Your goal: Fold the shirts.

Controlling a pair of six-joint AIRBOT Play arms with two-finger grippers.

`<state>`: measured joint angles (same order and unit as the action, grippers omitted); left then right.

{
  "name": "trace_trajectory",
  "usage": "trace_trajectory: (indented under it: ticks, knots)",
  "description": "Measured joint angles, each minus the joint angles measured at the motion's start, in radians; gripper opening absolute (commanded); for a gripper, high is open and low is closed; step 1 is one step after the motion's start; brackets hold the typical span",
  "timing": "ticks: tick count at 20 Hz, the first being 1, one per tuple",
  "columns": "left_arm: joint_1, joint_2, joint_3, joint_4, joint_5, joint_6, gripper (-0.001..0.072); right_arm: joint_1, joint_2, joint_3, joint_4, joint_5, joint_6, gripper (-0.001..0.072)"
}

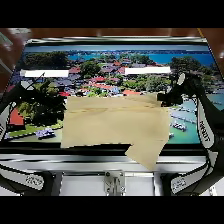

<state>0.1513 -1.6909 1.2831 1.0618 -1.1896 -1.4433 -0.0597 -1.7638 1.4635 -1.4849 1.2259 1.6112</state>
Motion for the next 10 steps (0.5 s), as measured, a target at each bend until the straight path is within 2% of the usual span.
trace_trajectory:
  ticks: [2,3,4,5,6,10]
  knots:
    - [0.005,-0.005,0.000,0.005,-0.007,-0.012,0.0046,0.000,-0.005,-0.002,0.000,-0.002,0.002,0.0082]
    - [0.006,-0.006,0.000,0.005,-0.010,-0.012,0.0086,0.000,-0.006,-0.002,0.000,-0.004,0.005,0.0092]
    - [0.007,-0.008,0.000,0.003,-0.015,-0.012,0.0264,0.000,-0.007,-0.002,0.001,-0.009,0.005,0.0123]
    - [0.009,-0.009,0.000,0.000,-0.019,-0.004,0.0423,0.000,-0.008,-0.002,0.001,-0.014,0.009,0.0394]
    - [0.011,-0.009,0.002,-0.008,-0.028,0.002,0.0451,0.000,-0.006,0.002,0.002,-0.014,0.009,0.0572]
    - [0.059,0.011,0.024,-0.019,-0.101,0.010,0.0450,-0.005,0.051,0.021,-0.001,0.027,-0.021,0.0584]
